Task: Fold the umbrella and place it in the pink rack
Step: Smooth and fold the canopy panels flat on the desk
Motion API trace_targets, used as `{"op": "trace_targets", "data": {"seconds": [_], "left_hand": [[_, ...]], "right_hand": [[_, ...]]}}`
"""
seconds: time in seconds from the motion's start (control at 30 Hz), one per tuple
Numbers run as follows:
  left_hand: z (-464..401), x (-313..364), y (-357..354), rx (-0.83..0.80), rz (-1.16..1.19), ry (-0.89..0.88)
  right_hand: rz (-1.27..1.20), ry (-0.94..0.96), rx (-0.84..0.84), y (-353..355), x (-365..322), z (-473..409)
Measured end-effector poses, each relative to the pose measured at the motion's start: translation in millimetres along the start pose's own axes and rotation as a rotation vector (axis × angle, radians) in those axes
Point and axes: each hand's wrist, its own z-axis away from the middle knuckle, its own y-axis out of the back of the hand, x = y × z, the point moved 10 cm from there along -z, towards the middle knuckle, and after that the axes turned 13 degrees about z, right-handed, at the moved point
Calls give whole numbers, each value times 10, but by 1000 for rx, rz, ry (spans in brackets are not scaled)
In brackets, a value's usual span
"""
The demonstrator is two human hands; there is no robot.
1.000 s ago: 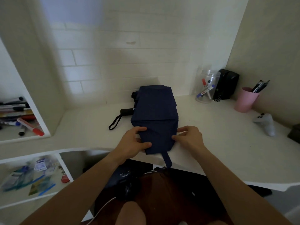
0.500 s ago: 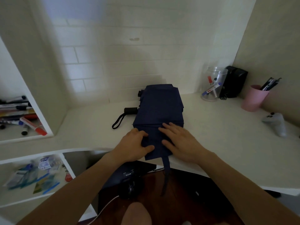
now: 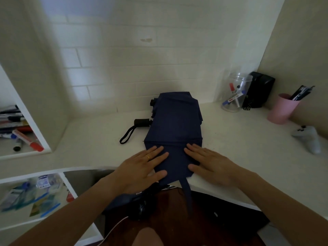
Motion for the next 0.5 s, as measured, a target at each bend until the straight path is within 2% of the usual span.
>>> {"op": "trace_targets", "data": {"seconds": [0.03,0.1,0.2,0.27,0.33,0.4,0.5], "left_hand": [[-5,10,54,11,67,10],[-48,13,326,161,229,9],[-127,-100,986,605,351,12],[-228,-251,1321,823,402,114],[-453,-380,1434,819,526,274],[-703,-478,1361,701,695,428],[-869,-560,1231,644,959,515]], "right_hand": [[-58,-18,44,104,27,7],[-189,-84,280,493,133,8],[-430,-318,673,1085,518,30],[-658,-506,721,1236,798,-63],[-840,-585,639,1241,930,-263],[-935,-583,554,1220,960,-461],[-1132,-594,501,1073,1020,-664]]}}
